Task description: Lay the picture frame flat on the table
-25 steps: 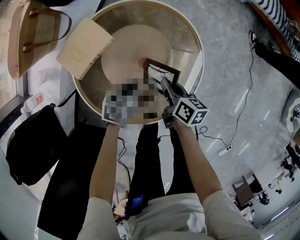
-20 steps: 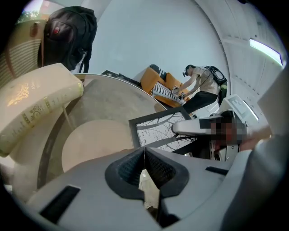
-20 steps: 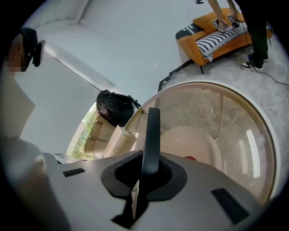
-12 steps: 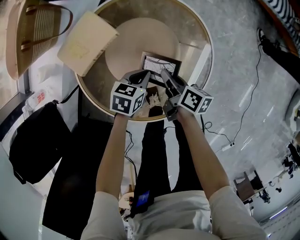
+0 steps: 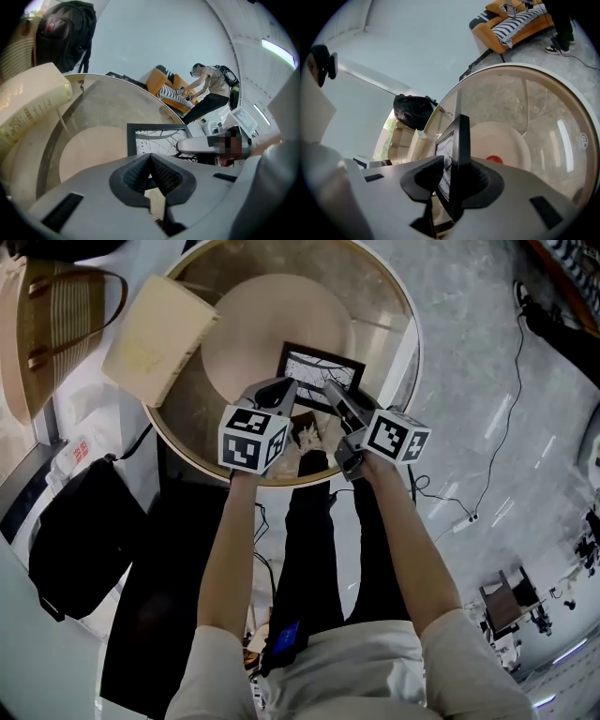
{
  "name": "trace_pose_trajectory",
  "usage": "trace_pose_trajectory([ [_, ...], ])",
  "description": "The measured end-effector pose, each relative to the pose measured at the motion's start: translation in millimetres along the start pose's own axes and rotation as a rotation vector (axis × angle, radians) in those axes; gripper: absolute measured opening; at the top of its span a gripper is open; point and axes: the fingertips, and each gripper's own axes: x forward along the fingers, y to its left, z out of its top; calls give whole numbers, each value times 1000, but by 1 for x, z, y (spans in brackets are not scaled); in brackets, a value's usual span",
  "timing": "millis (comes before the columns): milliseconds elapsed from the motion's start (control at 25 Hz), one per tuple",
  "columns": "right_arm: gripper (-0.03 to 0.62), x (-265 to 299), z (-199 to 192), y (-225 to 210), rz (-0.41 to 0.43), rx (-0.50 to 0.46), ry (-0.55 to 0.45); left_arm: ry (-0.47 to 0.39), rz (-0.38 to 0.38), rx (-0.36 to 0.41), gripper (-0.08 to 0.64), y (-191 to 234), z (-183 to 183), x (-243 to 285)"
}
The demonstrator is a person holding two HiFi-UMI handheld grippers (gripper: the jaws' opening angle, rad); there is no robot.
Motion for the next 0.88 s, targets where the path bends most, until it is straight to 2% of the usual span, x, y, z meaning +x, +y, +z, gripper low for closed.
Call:
trace_pose_trajectory([
  [200, 149, -3, -3, -14, -78, -110, 73, -10, 22, -22, 21, 8, 7, 0],
  [400, 175, -3, 5, -16, -177, -195, 101, -1, 30, -8, 21, 6, 10, 1],
  [600, 184, 5, 8, -13, -195, -228, 102, 17, 33, -12, 21, 10, 9, 0],
  [760, 188, 6, 9, -13, -209, -233, 99, 64, 26, 32, 23, 6, 5, 2],
  [880, 192, 11, 12, -9, -223, -259, 97, 68, 41, 46, 23, 9, 7, 2],
])
